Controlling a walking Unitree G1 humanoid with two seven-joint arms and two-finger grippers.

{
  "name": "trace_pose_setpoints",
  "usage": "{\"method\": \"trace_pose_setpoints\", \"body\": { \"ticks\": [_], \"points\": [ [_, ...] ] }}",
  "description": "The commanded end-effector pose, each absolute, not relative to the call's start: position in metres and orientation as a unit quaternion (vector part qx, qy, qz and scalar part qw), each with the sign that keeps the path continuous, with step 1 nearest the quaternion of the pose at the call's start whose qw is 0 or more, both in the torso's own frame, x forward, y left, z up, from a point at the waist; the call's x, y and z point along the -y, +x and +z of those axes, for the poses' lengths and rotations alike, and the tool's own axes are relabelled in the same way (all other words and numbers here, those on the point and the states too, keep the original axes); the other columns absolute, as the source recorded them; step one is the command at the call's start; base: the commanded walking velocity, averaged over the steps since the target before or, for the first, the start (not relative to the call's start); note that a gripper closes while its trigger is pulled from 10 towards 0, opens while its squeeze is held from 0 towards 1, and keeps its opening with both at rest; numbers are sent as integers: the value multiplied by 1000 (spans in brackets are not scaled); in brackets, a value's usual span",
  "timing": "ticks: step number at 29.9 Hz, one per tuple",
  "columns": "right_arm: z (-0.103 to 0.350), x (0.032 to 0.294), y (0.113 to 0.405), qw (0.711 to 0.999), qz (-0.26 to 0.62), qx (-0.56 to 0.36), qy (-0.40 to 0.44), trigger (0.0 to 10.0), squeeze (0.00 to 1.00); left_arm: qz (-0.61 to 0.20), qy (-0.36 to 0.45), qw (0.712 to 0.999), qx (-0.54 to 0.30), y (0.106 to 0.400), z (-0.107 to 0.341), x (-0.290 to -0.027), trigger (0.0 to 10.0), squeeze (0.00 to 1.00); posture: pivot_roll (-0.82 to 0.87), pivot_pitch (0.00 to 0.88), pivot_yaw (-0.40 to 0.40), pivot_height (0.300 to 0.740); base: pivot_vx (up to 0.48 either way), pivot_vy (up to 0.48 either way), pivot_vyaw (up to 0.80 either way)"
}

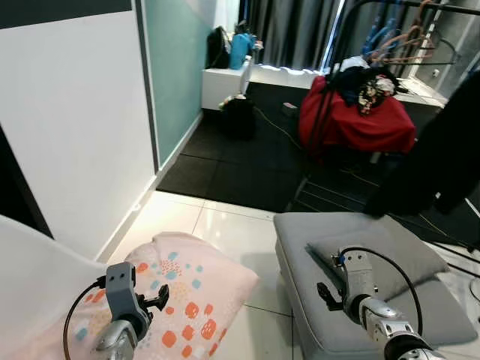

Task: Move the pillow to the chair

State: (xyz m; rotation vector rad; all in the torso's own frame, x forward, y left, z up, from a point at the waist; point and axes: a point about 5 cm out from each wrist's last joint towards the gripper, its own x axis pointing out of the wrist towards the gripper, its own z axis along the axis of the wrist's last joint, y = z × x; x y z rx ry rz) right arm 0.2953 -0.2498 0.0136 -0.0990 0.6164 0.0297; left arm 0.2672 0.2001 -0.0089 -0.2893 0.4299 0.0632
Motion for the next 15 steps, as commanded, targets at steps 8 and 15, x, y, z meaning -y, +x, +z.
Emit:
{"method": "trace_pose_setpoints", "body": {
  "ticks": [8, 15],
  "points": [
    [15, 252, 295, 954, 9, -298, -44, 10000, 0, 23, -136, 966, -217, 263, -14, -196, 10000, 0, -232, 0, -48, 740, 0, -480, 0],
    [15, 254, 294, 953, 10, -298, -44, 10000, 0, 22, -136, 967, -212, 261, -16, -194, 10000, 0, -231, 0, -42, 740, 0, -480, 0]
  ]
}}
